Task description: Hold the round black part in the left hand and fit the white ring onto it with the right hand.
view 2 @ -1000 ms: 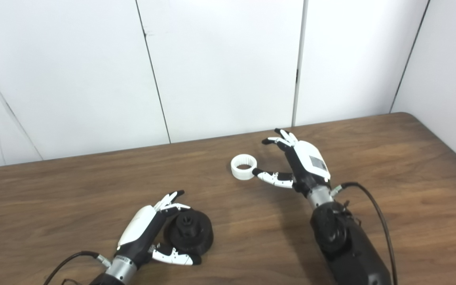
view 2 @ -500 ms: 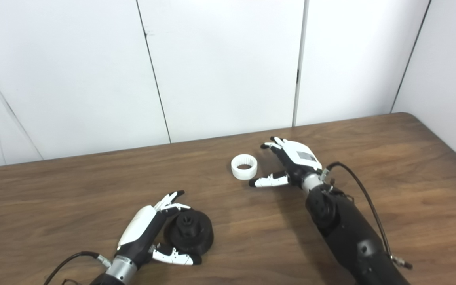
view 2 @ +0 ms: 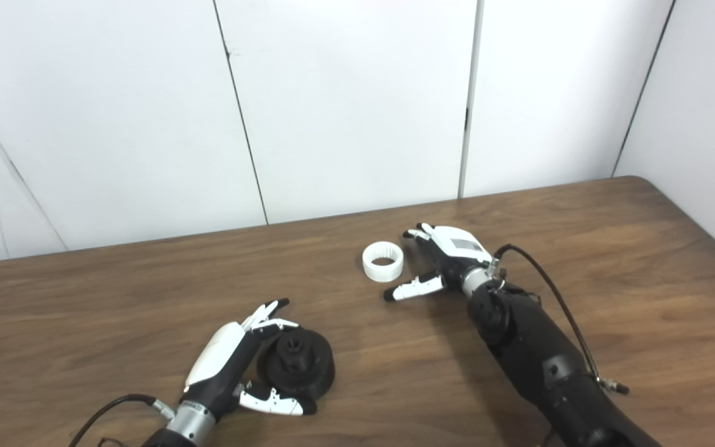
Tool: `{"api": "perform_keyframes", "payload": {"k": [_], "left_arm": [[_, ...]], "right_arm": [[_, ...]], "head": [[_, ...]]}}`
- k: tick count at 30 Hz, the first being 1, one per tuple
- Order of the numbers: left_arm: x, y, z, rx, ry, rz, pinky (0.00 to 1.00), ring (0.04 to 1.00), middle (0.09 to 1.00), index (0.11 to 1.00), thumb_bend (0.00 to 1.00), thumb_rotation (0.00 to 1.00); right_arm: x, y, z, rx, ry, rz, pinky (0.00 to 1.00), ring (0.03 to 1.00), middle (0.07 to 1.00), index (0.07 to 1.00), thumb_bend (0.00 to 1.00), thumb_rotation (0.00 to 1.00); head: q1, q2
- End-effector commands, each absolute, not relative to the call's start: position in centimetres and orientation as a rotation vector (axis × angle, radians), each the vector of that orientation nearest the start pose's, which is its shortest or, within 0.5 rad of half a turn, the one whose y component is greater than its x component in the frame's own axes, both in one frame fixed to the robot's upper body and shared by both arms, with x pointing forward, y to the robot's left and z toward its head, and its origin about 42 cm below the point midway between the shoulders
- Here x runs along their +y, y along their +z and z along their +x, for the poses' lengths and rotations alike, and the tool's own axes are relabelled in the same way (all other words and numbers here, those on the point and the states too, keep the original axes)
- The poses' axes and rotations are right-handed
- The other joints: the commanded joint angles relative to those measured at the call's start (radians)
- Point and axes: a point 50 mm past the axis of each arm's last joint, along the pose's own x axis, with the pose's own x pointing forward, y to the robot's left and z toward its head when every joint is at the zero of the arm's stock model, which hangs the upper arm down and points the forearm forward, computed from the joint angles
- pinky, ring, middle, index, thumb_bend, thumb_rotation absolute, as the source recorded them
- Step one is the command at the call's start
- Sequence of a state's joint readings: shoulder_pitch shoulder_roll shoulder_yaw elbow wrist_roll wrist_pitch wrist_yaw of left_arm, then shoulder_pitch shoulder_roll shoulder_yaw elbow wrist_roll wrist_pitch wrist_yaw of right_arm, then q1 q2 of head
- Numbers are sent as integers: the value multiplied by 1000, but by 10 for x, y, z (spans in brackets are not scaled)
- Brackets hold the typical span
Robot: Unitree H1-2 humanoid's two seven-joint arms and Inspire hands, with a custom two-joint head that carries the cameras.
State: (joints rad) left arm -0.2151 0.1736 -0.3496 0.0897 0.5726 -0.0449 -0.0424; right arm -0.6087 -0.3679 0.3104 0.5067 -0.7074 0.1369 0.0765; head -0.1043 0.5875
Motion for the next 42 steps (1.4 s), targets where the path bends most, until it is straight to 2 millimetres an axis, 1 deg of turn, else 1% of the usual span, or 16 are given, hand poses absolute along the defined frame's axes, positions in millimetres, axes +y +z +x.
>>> {"api": "perform_keyframes", "payload": {"k": [1, 5, 11, 23, 26, 31, 37, 42], "left_arm": [[157, 123, 336, -227, -399, 829, 984, 1000, 981, 591, 970, 254], [157, 123, 336, -221, -399, 828, 983, 1000, 982, 593, 966, 253], [156, 124, 335, -222, -398, 830, 985, 1000, 982, 592, 968, 250], [155, 122, 336, -220, -397, 832, 972, 1000, 980, 589, 969, 244], [155, 122, 336, -220, -397, 836, 972, 1000, 979, 591, 968, 244], [154, 122, 336, -224, -397, 833, 981, 1000, 986, 590, 968, 241], [155, 122, 335, -222, -395, 829, 979, 1000, 982, 588, 973, 243], [155, 122, 335, -225, -396, 834, 968, 1000, 979, 587, 975, 244]], "right_arm": [[-251, 201, 484, -68, 153, -1231, 968, 999, 992, 919, 979, 630], [-244, 199, 484, -58, 162, -1220, 977, 1000, 999, 922, 973, 631], [-236, 195, 485, -66, 159, -1203, 973, 996, 997, 896, 945, 607], [-229, 193, 484, -78, 157, -1175, 985, 997, 995, 871, 905, 597], [-228, 193, 484, -86, 155, -1169, 973, 988, 989, 856, 901, 586], [-225, 194, 484, -93, 151, -1154, 968, 986, 985, 810, 871, 559], [-226, 191, 482, -143, 120, -1112, 942, 958, 953, 710, 801, 460], [-226, 190, 481, -163, 99, -1102, 951, 952, 945, 683, 768, 424]], "head": [[1, 1], [3, 1], [8, 5], [17, 6], [17, 6], [21, 9], [22, 10], [23, 12]]}}
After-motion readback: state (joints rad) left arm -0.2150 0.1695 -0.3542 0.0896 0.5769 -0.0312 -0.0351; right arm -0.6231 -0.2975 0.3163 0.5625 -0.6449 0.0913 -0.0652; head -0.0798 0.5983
